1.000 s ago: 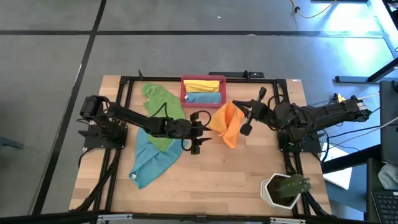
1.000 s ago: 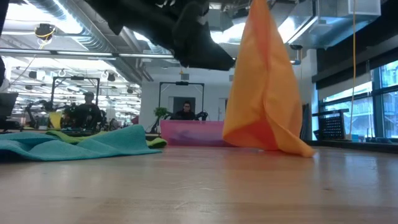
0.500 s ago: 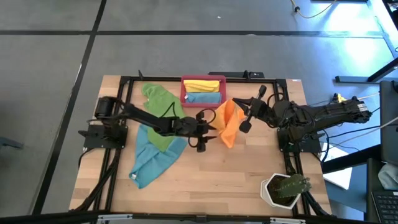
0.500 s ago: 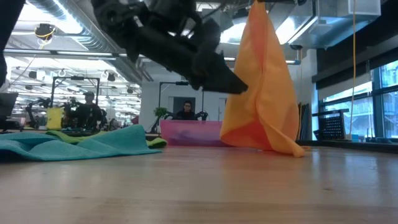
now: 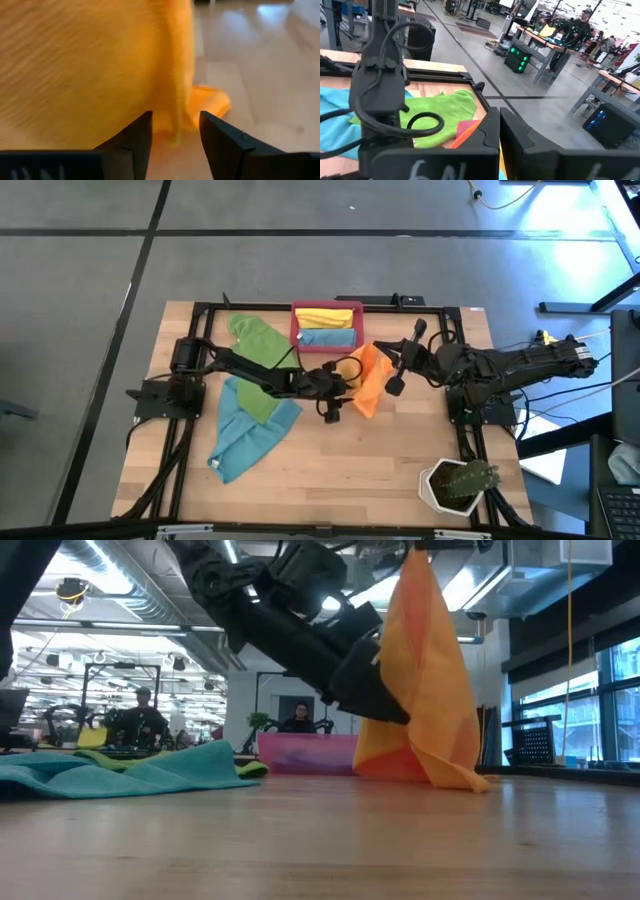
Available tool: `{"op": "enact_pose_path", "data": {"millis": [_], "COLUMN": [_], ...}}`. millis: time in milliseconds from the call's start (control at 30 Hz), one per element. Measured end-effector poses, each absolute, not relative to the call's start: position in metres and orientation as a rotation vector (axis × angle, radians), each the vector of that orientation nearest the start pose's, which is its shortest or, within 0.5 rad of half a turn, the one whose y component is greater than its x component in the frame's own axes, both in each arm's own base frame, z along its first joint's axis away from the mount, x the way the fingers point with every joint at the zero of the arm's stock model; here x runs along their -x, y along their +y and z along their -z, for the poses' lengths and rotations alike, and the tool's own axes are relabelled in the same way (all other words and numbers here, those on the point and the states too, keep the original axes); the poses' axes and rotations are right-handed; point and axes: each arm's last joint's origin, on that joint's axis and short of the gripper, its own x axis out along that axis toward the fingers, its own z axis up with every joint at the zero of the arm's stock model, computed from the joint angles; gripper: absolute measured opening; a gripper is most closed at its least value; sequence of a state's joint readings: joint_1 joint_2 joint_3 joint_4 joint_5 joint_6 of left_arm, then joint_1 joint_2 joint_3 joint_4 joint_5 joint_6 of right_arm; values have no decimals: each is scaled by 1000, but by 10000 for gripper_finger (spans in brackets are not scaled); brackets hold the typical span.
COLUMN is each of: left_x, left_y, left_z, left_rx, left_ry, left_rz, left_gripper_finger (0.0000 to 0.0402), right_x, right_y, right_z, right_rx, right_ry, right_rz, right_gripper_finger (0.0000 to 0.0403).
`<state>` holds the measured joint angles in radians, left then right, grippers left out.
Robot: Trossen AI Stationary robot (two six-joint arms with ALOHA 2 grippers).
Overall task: Roll microfiber towels into tight, uniform cylinder then place into a basket
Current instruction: Fold the orange microfiber towel
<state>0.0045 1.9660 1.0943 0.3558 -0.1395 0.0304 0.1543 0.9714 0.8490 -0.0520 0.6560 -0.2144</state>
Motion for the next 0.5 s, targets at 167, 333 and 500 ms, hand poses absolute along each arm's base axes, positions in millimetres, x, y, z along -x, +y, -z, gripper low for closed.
{"op": "enact_pose_path", "data": {"millis": [167,333,500], "left_x": [-404,-403,-403], "left_y": [10,10,10], "left_z": [-162,-164,-163], "left_rx": [-67,-67,-44], "left_ry": [538,537,546], "left_rz": [-145,-145,-76], "left_gripper_finger": [102,38,12], "right_x": [-211,-211,-211], "right_y": [15,15,15], "right_z": [-334,-333,-333], "right_rx": [287,290,290], "right_ry": [234,243,242], "right_rz": [480,479,479], "right_gripper_finger": [4,4,4]}}
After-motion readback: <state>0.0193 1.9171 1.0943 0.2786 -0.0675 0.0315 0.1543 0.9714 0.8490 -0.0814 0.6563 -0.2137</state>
